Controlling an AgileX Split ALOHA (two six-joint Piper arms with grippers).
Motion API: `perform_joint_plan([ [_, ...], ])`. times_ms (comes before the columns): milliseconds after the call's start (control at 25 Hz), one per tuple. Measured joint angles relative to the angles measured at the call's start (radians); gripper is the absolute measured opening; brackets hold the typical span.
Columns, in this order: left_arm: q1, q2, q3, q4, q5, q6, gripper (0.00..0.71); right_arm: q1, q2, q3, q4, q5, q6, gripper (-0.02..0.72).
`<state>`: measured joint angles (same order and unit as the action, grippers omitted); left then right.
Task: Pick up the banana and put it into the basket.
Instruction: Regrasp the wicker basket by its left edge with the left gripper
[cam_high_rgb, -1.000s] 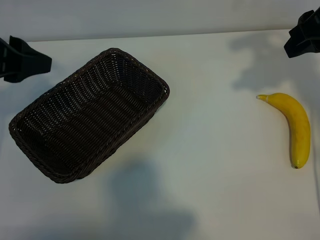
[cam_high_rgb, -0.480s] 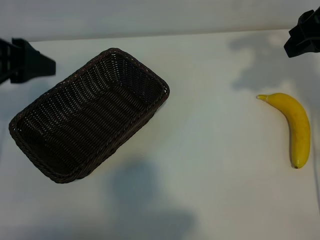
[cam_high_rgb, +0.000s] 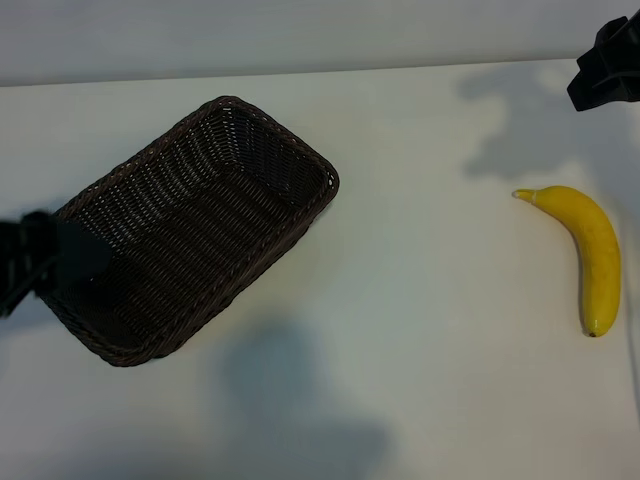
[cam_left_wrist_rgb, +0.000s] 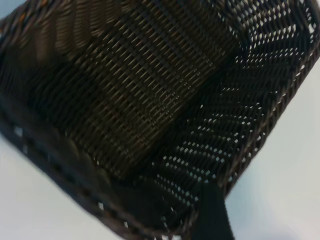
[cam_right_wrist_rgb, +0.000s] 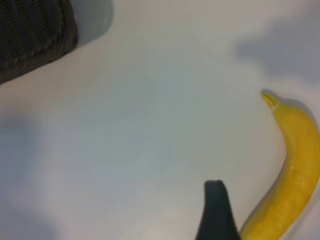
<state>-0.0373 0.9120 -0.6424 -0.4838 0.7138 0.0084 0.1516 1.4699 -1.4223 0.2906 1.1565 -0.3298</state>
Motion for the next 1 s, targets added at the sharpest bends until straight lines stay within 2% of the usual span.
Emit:
perform_joint_plan([
  [80, 0.000, -0.097, 0.040, 0.044, -0.005, -0.085, 0.542, 0.000, 0.000, 0.000, 0.000, -0.001, 0.000, 0.503],
  [200, 0.000, -0.221, 0.076, 0.199, 0.000, -0.267, 0.542, 0.000, 0.000, 0.000, 0.000, -0.003, -0.001, 0.503],
  [320, 0.000, -0.268, 0.088, 0.393, 0.046, -0.471, 0.542, 0.000, 0.000, 0.000, 0.000, -0.004, -0.003, 0.503],
  [400, 0.000, -0.273, 0.092, 0.484, 0.074, -0.542, 0.542, 0.000, 0.000, 0.000, 0.000, -0.007, -0.003, 0.503],
  [520, 0.000, -0.260, 0.098, 0.522, 0.087, -0.583, 0.542, 0.000, 0.000, 0.000, 0.000, -0.008, -0.004, 0.503],
  [680, 0.000, -0.213, 0.098, 0.568, 0.042, -0.641, 0.542, 0.000, 0.000, 0.000, 0.002, -0.009, -0.004, 0.503],
  [1000, 0.000, -0.029, 0.098, 0.574, -0.053, -0.661, 0.542, 0.000, 0.000, 0.000, 0.004, -0.009, -0.004, 0.503],
])
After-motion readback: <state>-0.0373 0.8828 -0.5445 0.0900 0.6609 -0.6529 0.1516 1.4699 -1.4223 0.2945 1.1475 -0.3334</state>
